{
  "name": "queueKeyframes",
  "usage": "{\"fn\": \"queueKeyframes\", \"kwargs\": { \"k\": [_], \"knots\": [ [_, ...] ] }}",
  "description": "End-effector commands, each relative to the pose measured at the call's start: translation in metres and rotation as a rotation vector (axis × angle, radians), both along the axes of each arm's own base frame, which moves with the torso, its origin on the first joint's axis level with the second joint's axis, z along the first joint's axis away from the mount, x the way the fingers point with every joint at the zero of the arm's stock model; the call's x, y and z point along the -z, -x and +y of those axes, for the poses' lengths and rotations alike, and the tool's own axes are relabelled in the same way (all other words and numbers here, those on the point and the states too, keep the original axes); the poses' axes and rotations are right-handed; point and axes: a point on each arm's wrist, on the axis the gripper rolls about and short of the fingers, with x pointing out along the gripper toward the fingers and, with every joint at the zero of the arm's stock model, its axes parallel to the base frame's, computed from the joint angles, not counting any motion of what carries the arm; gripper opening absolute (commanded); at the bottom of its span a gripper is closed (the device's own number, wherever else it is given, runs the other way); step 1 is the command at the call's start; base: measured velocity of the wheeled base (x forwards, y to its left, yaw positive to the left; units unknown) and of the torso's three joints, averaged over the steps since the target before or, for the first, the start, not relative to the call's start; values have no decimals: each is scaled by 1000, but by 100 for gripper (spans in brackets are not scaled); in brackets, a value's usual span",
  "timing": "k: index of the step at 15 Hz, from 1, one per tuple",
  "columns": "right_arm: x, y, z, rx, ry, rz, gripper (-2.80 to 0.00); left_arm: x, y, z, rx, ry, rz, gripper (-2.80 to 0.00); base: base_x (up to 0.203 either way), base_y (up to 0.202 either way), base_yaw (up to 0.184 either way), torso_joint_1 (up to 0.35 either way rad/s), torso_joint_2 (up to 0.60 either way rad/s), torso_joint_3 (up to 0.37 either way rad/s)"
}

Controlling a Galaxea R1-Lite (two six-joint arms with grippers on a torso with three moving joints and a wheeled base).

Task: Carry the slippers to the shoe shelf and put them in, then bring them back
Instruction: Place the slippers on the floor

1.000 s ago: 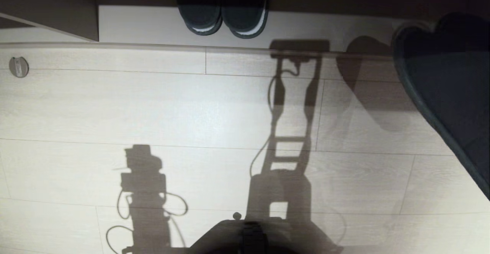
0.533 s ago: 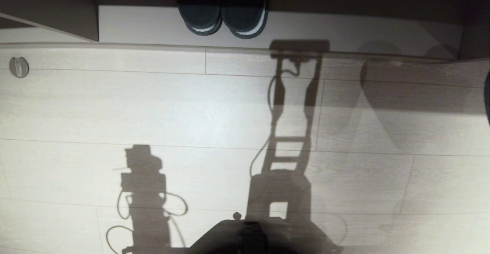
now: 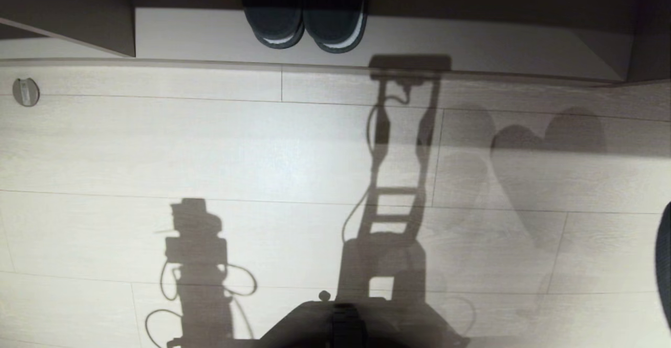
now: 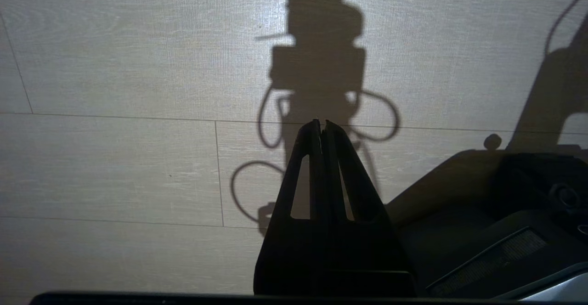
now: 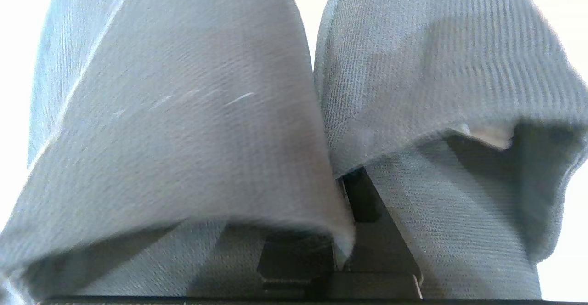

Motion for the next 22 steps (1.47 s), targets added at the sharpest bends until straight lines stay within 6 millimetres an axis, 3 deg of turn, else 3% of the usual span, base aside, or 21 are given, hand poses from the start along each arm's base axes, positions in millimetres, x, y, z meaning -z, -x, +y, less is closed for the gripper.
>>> {"fn": "queueKeyframes", "kwargs": {
  "k": [1, 2, 4, 7, 16, 22],
  "knots": [
    [27, 3, 0, 4, 0, 4, -280, 0, 0, 0, -2, 0, -2, -280, 0, 0, 0, 0, 0, 0],
    [48, 1, 0, 5, 1, 39, -280, 0, 0, 0, -2, 0, -1, -280, 0, 0, 0, 0, 0, 0],
    [71, 0, 0, 16, -2, 76, -280, 0, 0, 0, 0, 0, -1, -280, 0, 0, 0, 0, 0, 0],
    [82, 1, -2, 116, -24, 162, -280, 0, 0, 0, 0, 2, -2, -280, 0, 0, 0, 0, 0, 0],
    [89, 0, -3, 118, -62, 225, -280, 0, 0, 0, -2, 5, 1, -280, 0, 0, 0, 0, 0, 4],
    [89, 0, -3, 119, -58, 226, -280, 0, 0, 0, -2, 7, 2, -280, 0, 0, 0, 1, 2, 178]
  ]
}}
